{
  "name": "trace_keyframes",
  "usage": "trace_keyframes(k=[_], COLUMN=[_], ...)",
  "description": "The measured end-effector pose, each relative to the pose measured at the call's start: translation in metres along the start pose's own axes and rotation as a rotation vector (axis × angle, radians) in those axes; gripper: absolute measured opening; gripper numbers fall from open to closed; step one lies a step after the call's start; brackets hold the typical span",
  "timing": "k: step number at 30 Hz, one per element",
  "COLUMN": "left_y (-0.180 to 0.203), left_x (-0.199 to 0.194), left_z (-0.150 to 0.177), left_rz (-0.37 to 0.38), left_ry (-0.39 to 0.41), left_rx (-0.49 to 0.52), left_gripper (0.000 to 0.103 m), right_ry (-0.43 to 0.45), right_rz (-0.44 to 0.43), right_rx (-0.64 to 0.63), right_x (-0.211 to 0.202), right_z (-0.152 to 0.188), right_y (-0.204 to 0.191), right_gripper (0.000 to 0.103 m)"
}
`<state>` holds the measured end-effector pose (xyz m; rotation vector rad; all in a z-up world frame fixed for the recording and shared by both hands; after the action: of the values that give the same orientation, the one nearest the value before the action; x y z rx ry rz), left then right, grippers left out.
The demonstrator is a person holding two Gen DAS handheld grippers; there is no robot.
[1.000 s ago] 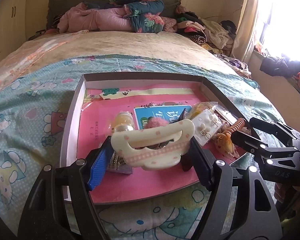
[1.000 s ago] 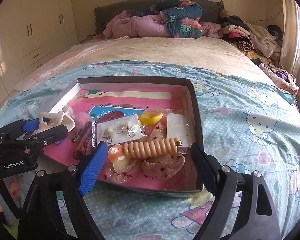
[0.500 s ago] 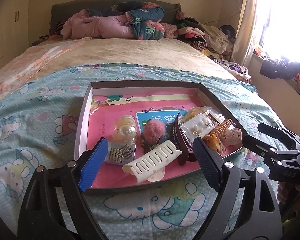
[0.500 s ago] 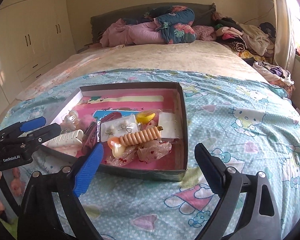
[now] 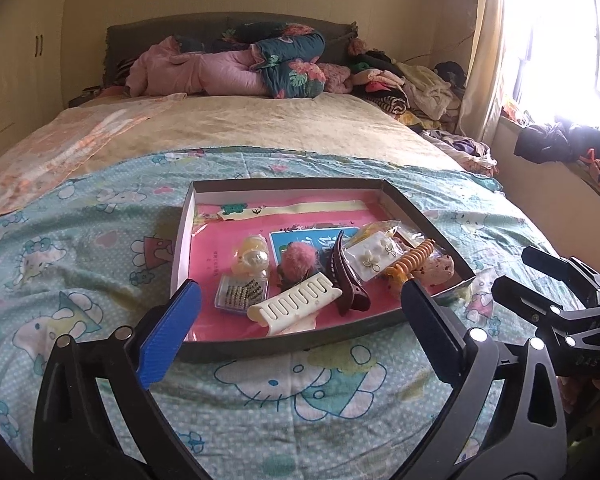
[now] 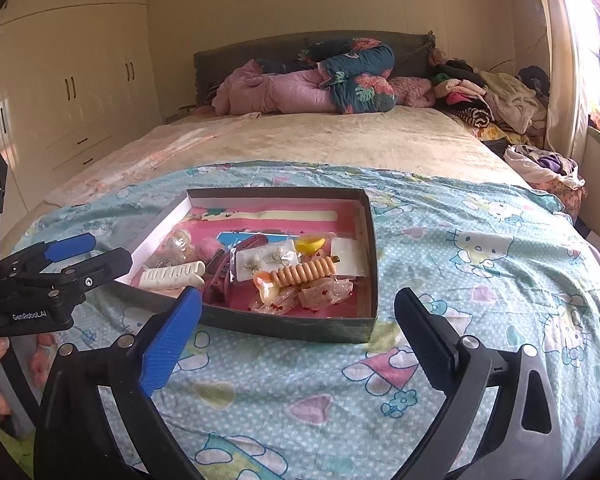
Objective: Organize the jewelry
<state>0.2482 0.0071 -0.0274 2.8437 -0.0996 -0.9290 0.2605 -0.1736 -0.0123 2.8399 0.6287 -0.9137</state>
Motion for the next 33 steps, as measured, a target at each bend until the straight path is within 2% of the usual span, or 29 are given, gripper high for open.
trace_keyframes(k=[18, 33], left_y=[-0.002, 0.0], left_x=[-0.047, -0.062], left_z=[0.014, 0.036], left_rz=[-0.007, -0.036], left_ry=[0.069, 0.126], left_rx=[-0.001, 0.025], left_gripper=[0.092, 0.092], right_ry=[0.062, 0.108], right_rz=[0.008, 0.043], right_rx=[-0.017, -0.056], right_x=[-0.045, -0.061], right_z=[0.015, 0.038], right_y=[-0.016, -0.027], right_gripper=[0.096, 0.097])
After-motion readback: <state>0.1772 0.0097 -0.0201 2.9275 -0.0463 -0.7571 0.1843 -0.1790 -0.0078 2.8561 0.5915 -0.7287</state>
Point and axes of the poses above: each gripper's, at about its wrist camera, not at the fingertips, and x roughly the way its jaws point, y to its right, z to its underside, the point moved 5 cm from there along x, roughly the way its jaws point, and after that the axes turned 3 degrees about -x, right-handed, at the moved point
